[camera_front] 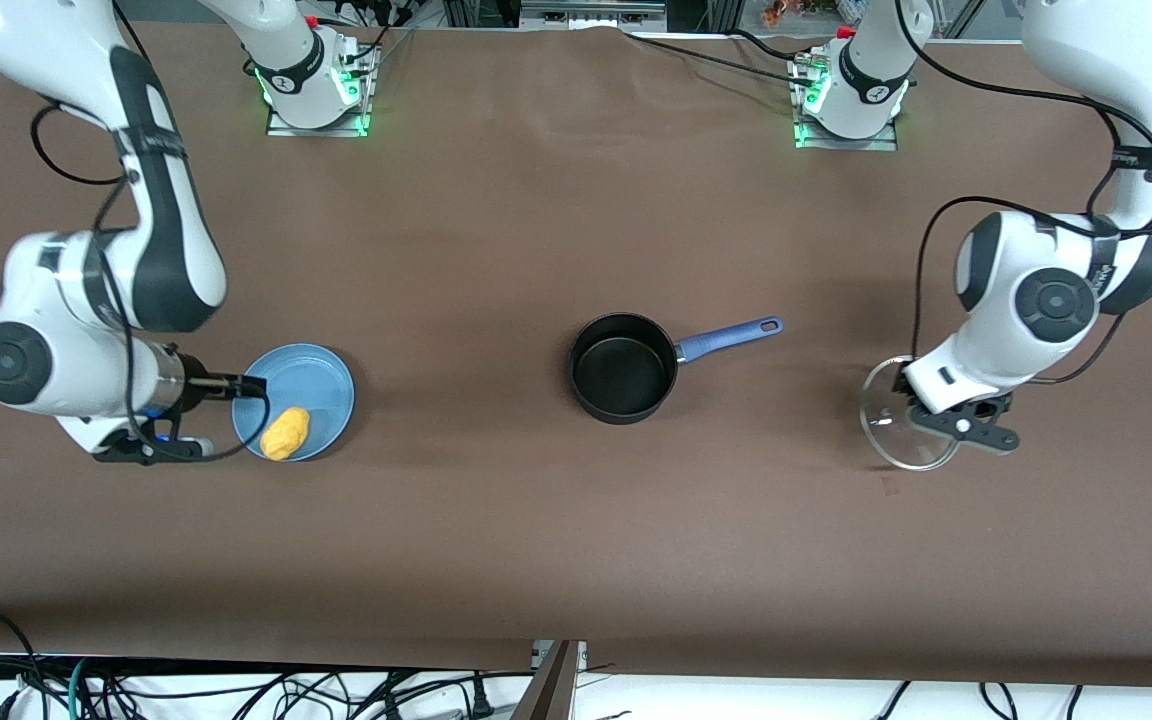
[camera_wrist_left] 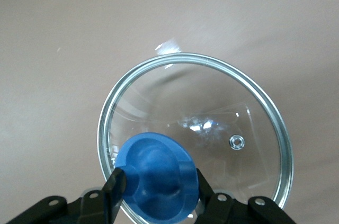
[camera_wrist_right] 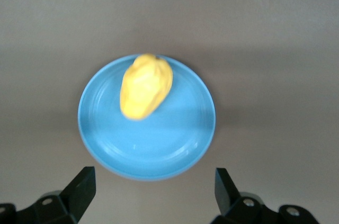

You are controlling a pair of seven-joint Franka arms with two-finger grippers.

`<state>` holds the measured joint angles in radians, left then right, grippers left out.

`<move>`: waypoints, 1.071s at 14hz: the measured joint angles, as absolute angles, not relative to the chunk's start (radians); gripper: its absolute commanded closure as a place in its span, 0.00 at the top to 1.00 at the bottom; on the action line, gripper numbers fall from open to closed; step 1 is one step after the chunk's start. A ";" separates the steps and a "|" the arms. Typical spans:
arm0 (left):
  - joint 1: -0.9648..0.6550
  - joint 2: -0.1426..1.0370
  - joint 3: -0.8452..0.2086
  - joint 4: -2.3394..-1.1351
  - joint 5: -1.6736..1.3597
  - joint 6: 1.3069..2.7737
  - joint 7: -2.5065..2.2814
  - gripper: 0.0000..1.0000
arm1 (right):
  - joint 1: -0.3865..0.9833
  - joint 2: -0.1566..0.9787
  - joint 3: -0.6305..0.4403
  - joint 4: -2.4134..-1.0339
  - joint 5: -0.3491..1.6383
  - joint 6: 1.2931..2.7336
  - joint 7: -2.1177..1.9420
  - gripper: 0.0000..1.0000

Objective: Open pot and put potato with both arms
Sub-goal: 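Set the lid down with the left gripper while the right gripper grasps the potato, then carry the yellow potato over the saucepan with the right gripper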

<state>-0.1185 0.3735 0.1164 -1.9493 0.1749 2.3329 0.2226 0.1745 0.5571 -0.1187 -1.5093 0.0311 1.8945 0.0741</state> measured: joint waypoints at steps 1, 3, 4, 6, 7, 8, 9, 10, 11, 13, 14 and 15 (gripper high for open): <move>-0.118 0.371 0.147 -1.987 0.175 2.386 0.254 0.55 | 0.173 0.583 -0.119 -1.509 0.031 1.936 0.082 0.99; -0.115 0.371 0.203 -2.062 0.175 2.488 0.305 0.56 | 0.171 0.637 -0.123 -1.509 0.037 2.019 0.085 0.99; -0.113 0.371 0.222 -2.093 0.175 2.528 0.325 0.56 | 0.170 0.663 -0.123 -1.509 0.043 2.064 0.085 0.99; -0.105 0.374 0.252 -2.151 0.175 2.632 0.368 0.57 | 0.170 0.705 -0.123 -1.508 0.075 2.133 0.086 0.99; -0.102 0.379 0.266 -2.180 0.175 2.697 0.387 0.58 | 0.170 0.719 -0.123 -1.507 0.104 2.146 0.086 0.99; -0.099 0.384 0.276 -2.206 0.175 2.750 0.401 0.60 | 0.170 0.728 -0.123 -1.507 0.128 2.150 0.086 0.98; -0.095 0.390 0.279 -2.224 0.175 2.780 0.404 0.68 | 0.171 0.733 -0.123 -1.506 0.143 2.151 0.086 0.93; -0.092 0.395 0.279 -2.233 0.175 2.792 0.406 0.87 | 0.171 0.738 -0.123 -1.506 0.150 2.153 0.086 0.81; -0.090 0.399 0.280 -2.234 0.175 2.794 0.409 1.00 | 0.172 0.744 -0.123 -1.506 0.152 2.162 0.086 0.65; -0.091 0.400 0.279 -2.234 0.175 2.794 0.411 1.00 | 0.172 0.758 -0.123 -1.506 0.153 2.177 0.086 0.38; -0.092 0.399 0.279 -2.230 0.175 2.788 0.411 1.00 | 0.172 0.760 -0.123 -1.505 0.155 2.180 0.087 0.29; -0.092 0.398 0.278 -2.221 0.175 2.760 0.411 1.00 | 0.172 0.760 -0.123 -1.503 0.157 2.180 0.087 0.22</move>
